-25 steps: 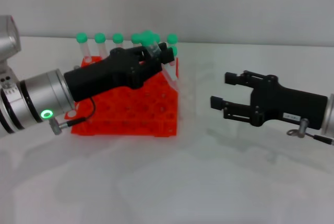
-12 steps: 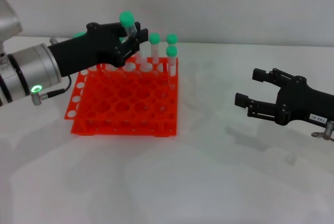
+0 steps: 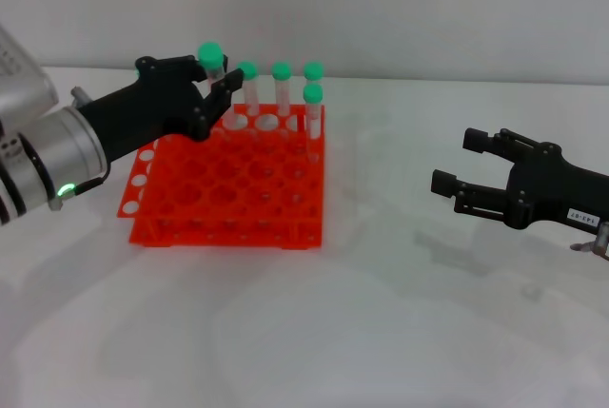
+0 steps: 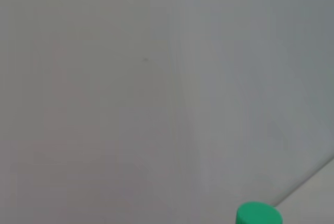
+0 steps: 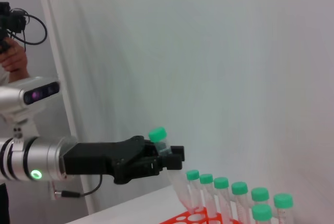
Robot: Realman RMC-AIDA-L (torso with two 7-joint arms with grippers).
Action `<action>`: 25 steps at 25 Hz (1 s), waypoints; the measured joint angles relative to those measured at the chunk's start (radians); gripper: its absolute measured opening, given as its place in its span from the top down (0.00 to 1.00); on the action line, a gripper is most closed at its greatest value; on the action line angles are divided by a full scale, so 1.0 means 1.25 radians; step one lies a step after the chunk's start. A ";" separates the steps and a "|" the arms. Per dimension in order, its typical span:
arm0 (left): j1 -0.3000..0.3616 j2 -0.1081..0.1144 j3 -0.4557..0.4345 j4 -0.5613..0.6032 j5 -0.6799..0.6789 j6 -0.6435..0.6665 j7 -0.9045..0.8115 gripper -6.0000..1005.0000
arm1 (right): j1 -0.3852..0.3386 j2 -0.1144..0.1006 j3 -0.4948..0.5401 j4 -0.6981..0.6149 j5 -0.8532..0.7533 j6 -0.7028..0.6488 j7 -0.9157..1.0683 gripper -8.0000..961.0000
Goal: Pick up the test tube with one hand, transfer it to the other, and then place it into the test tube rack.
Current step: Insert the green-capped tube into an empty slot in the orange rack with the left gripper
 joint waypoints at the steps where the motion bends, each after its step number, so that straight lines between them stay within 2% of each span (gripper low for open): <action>1: 0.004 0.000 0.001 -0.013 -0.020 0.000 0.031 0.75 | 0.000 0.000 0.000 0.000 0.000 0.000 0.001 0.10; 8: -0.008 0.006 -0.006 -0.109 -0.134 -0.020 0.186 0.74 | -0.001 0.003 0.000 0.000 0.000 0.000 0.008 0.10; 12: -0.044 0.013 -0.007 -0.148 -0.144 -0.055 0.194 0.74 | 0.001 0.004 0.000 0.000 0.000 0.000 0.008 0.10; 14: -0.081 0.018 -0.006 -0.186 -0.137 -0.071 0.189 0.74 | 0.003 0.004 -0.001 0.000 0.000 0.000 0.008 0.10; 18: -0.104 0.023 -0.001 -0.218 -0.135 -0.064 0.182 0.73 | 0.006 0.005 -0.005 0.000 0.000 0.000 0.008 0.10; 25: -0.135 0.011 0.002 -0.244 -0.116 -0.046 0.175 0.73 | 0.007 0.006 -0.006 0.000 0.000 0.000 0.009 0.10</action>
